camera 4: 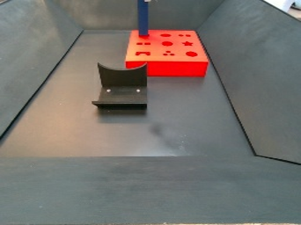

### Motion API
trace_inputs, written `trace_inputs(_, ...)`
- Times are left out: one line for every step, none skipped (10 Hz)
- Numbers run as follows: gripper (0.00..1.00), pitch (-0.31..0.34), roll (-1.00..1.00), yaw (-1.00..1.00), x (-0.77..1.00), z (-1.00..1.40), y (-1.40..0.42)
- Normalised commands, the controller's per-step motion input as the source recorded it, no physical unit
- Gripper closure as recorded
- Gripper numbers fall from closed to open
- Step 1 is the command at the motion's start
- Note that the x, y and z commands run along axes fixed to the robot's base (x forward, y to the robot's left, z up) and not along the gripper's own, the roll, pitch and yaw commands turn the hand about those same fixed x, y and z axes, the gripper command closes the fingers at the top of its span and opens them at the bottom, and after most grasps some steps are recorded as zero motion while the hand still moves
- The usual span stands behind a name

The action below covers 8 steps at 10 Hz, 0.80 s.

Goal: Pick up the rectangle object. Move up. Place the rectangle object on the fixture. Regrasp the rectangle object. Move to above the board. Insert the rectangle object.
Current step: Insert the rectangle object.

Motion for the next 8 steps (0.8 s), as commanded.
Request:
trace_inputs(1.0, 0.069, 0.07, -0.15, 0.0, -0.06, -0.08)
trace_inputs(1.0, 0.067, 0.05, -0.15, 0.0, -0.01, -0.07)
trace_inputs(1.0, 0.066, 0.03, -0.13, 0.0, 0.0, -0.05)
trace_inputs(1.0, 0.03, 0.02, -0.09, 0.0, 0.0, -0.01)
trace_inputs(1.0, 0.043, 0.05, -0.08, 0.0, -0.06, 0.0)
trace_inputs(1.0, 0.1, 0.09, -0.21, 0.0, -0.12, 0.0)
trace_inputs(1.0, 0.13, 0.09, -0.31, 0.0, -0.12, 0.0)
trace_inputs(1.0, 0.084, 0.04, -0.18, 0.0, -0.03, 0.0)
